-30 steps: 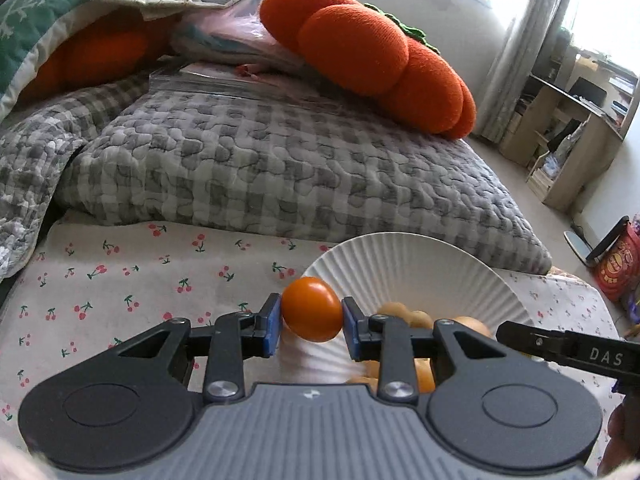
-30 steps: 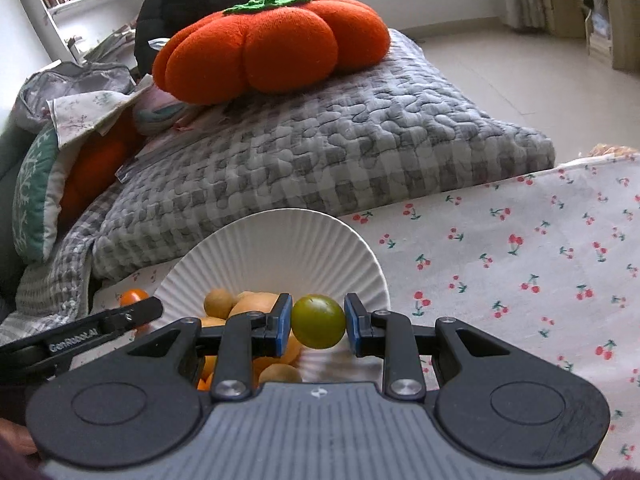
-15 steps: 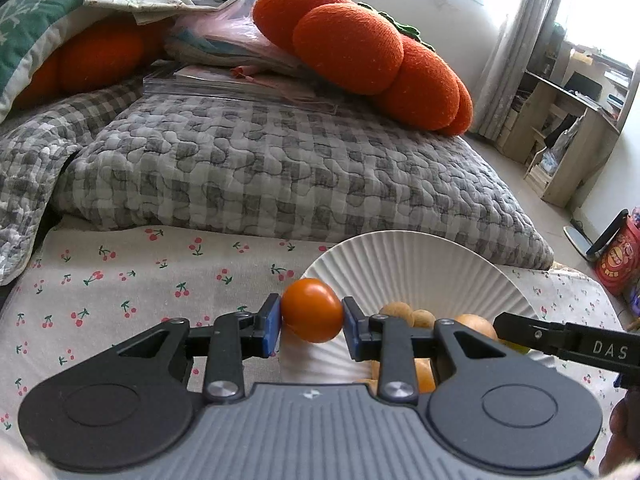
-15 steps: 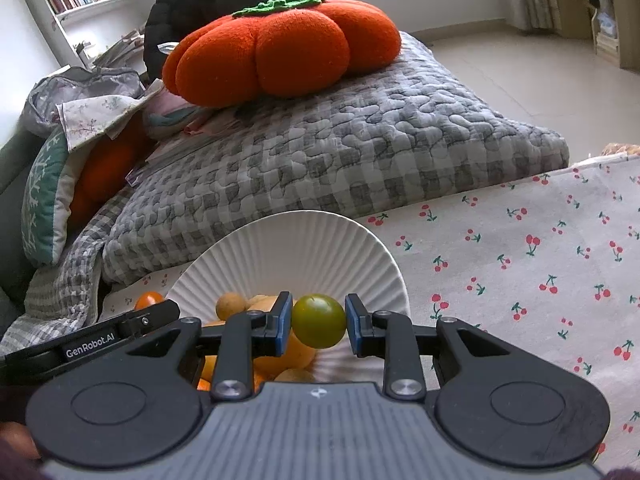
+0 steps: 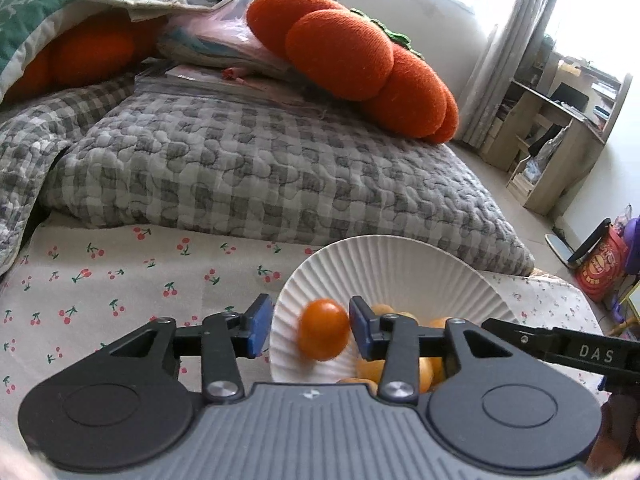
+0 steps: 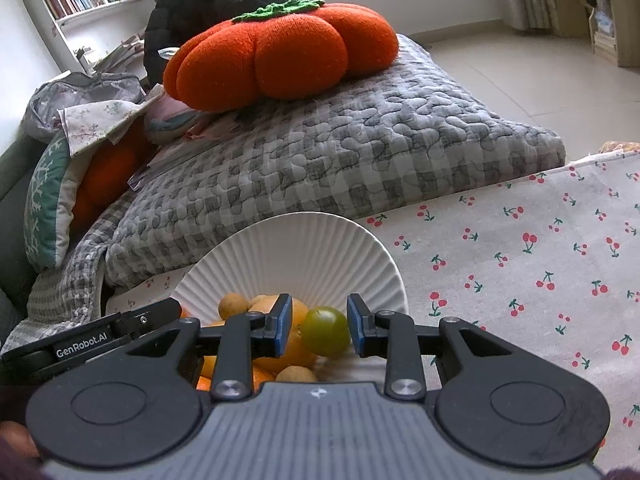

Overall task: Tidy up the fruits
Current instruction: 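Lower both tomatoes into the plate and open both tools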

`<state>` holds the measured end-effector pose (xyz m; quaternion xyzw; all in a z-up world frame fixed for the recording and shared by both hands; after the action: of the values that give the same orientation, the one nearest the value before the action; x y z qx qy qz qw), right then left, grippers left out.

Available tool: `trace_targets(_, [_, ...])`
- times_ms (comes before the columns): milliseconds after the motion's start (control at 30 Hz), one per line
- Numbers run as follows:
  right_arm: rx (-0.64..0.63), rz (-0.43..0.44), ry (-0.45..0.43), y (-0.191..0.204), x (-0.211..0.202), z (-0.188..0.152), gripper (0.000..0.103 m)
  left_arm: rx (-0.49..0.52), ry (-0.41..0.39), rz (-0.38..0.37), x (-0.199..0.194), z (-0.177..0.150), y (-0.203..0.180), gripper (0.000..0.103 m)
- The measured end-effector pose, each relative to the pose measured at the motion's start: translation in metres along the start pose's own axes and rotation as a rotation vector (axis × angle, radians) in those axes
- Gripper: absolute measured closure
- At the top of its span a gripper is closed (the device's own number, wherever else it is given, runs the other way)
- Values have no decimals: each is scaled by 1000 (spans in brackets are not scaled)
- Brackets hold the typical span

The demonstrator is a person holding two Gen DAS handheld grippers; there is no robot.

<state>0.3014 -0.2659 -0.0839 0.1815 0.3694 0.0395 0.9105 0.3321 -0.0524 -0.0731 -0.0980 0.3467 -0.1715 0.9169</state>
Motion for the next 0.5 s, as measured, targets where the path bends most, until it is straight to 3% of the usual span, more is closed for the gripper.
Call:
trace_targets(333, [-12, -11, -33, 2, -20, 3, 75, -21, 0, 6, -22, -4, 7, 64])
trace_targets(500, [-92, -39, -53, 12, -35, -2, 73, -43, -7, 15, -49, -7, 16, 64])
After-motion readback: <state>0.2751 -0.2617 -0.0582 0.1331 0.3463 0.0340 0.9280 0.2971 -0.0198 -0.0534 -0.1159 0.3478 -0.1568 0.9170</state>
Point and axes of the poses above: each gripper's, at about its wrist camera, not at the fingertips, and x roughly the way its jaws point, y to its left, z to its top, the point moved 3 cm from there along x, roughly the way its jaws point, and after that the axes turned 6 degrees about -z, right-handed, at the moved point
